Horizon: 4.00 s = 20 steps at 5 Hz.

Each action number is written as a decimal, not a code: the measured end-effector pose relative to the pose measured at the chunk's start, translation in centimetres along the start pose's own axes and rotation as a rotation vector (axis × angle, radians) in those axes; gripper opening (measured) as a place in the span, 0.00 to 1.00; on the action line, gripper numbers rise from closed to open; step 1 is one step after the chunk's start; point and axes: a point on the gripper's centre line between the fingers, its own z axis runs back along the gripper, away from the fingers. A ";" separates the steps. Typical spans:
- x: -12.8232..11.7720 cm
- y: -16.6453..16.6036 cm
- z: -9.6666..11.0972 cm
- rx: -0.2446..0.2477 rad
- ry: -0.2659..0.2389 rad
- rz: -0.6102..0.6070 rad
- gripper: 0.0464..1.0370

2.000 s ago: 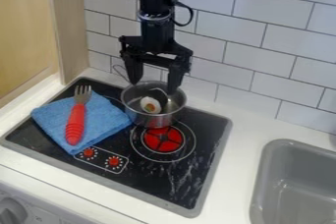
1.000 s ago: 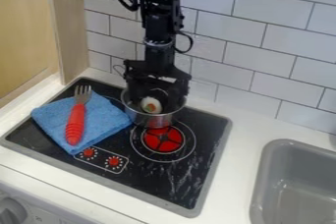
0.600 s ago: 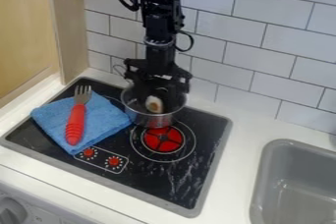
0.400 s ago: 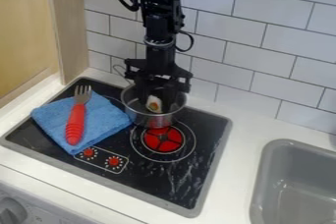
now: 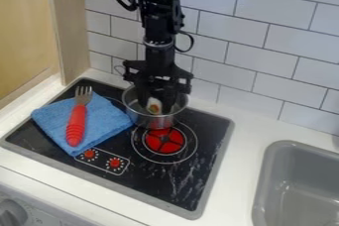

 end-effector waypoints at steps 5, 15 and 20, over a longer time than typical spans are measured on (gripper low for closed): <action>0.1 -5.5 5.5 -0.001 -0.171 -0.132 0.44; -0.8 -11.5 -1.7 -0.052 -0.004 -0.336 0.99; -0.7 -10.8 5.5 -0.059 -0.190 -0.329 0.96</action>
